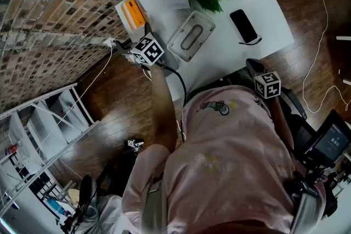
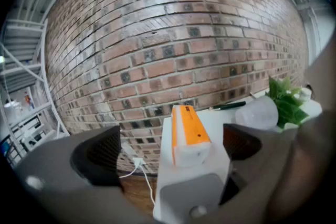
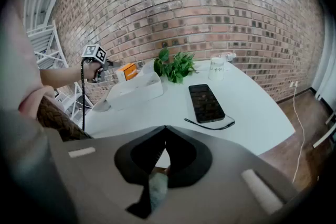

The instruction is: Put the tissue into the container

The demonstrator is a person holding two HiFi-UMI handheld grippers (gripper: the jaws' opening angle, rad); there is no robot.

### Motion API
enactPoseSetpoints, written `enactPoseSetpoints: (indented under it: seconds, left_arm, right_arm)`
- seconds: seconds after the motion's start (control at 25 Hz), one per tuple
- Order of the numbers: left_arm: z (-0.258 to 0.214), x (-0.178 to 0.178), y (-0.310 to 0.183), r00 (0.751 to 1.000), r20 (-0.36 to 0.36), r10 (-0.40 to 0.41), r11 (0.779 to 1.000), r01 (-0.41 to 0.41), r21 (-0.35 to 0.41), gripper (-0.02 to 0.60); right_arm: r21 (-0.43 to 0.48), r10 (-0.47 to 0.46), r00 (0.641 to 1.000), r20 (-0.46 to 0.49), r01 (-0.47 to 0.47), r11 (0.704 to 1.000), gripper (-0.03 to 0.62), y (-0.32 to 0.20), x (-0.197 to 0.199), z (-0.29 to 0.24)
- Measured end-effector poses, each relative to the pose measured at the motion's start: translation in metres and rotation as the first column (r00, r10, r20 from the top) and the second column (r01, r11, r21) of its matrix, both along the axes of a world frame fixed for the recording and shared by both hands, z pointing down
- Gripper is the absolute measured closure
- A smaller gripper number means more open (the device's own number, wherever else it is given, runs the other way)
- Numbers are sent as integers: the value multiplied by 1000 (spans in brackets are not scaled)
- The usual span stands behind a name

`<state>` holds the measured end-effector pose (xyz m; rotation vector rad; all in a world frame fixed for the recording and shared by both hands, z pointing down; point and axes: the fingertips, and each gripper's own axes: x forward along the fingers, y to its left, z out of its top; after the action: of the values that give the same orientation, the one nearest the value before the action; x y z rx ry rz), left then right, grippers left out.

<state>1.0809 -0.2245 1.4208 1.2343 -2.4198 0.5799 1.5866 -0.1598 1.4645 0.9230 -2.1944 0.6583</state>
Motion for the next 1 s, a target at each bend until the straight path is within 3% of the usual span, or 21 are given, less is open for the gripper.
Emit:
enactPoseSetpoints:
  seconds: [0.12, 0.2, 0.36, 0.52, 0.64, 0.68, 0.72, 0.8, 0.88, 0.92, 0.96, 1.0]
  left_arm:
    - [36, 6, -33, 998, 17, 53, 988, -50, -143, -9]
    - [51, 2, -43, 998, 19, 58, 979, -53, -197, -9]
    - [70, -2, -51, 999, 45, 17, 968, -6, -252, -9]
    - [81, -14, -51, 992, 77, -104, 957, 120, -264, 6]
    - [82, -21, -49, 986, 75, -151, 951, 166, -261, 54]
    - [81, -22, -47, 985, 81, -152, 948, 168, -269, 93]
    - [80, -24, -46, 986, 85, -142, 946, 160, -280, 173]
    - [82, -23, -46, 995, 59, -75, 946, 90, -312, 303]
    - [80, -19, -50, 998, 14, 58, 944, -51, -325, 335]
    - [74, -16, -53, 987, -5, 160, 941, -154, -300, 344]
    - [62, -9, -56, 956, -17, 293, 926, -288, -245, 348]
    - [45, 2, -58, 891, -17, 454, 877, -449, -172, 351]
  right_arm:
    - [15, -2, 1000, -27, 3, 1000, 591, 11, -1, -1]
    - [11, -9, 998, -56, 10, 1000, 591, 20, 0, 3]
    - [2, -1, 995, -102, 1, 1000, 591, 24, 10, 3]
    - [5, 2, 989, -146, -1, 1000, 591, 24, 7, 0]
    - [17, -18, 987, -160, 21, 1000, 591, 22, 1, -2]
    - [17, -25, 987, -161, 28, 999, 591, 22, -1, -2]
    - [15, -34, 986, -162, 37, 999, 591, 21, -3, -1]
    - [12, -60, 985, -164, 62, 998, 591, 21, -8, 0]
    - [10, -92, 982, -167, 96, 995, 591, 22, -14, 1]
    - [8, -110, 980, -169, 112, 994, 591, 23, -17, 2]
    - [5, -126, 977, -170, 129, 992, 591, 25, -20, 2]
    - [1, -141, 975, -170, 144, 990, 591, 26, -24, 2]
